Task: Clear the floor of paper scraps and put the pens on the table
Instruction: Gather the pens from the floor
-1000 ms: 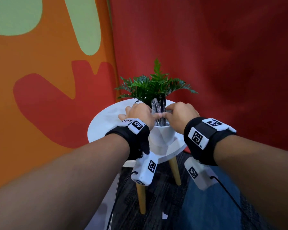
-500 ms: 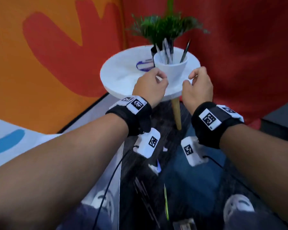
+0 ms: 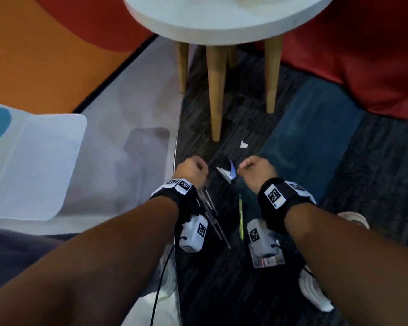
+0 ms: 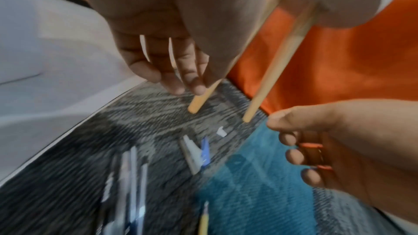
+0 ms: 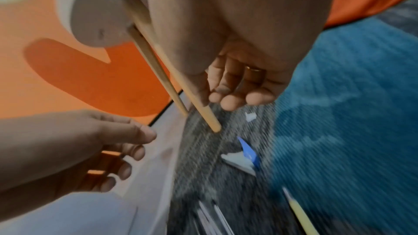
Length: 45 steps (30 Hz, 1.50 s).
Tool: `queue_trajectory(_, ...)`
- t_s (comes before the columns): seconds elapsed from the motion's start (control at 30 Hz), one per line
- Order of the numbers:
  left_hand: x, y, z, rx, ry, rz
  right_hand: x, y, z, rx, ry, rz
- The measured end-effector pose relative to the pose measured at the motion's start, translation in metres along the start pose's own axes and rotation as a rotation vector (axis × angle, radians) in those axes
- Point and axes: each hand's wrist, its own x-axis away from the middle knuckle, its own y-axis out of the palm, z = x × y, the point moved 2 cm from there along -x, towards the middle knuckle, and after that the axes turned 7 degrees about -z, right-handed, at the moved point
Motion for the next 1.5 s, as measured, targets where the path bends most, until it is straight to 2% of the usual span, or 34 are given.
queue_trajectory(0.23,-0.014,0.058,-0.090,0.109,-0.246,-0.092,-0.005,0.068,0.065,0.100,0.239,-0.269)
queue_trajectory(0.33,-0.011,0.081,-0.117,0.090,-0.321,-0.169,-0.003,0.092,0.085,0.122,0.345,-0.349)
queue_trajectory(0.47,-0.005,0.093,-0.130,0.106,-0.368,-0.207,0.001,0.106,0.107,0.155,0.394,-0.240)
queue_trajectory(0.67,-0.008,0.109,-0.128,0.114,-0.414,-0.213,-0.002,0.101,0.123,0.179,0.430,-0.094)
queue_trajectory(0.9,-0.018,0.118,-0.124,0.165,-0.501,-0.189,-0.017,0.099,0.125,0.266,0.417,-0.117)
queue_trajectory(1.13,-0.023,0.115,-0.115,0.170,-0.465,-0.191,-0.023,0.094,0.122,0.320,0.390,-0.175)
queue_trajectory(1.27,-0.018,0.108,-0.109,0.097,-0.453,-0.182,-0.017,0.088,0.112,0.328,0.370,-0.182)
queue_trajectory(1.5,-0.006,0.061,-0.076,0.085,-0.324,-0.054,0.002,0.049,0.065,0.312,0.255,-0.144)
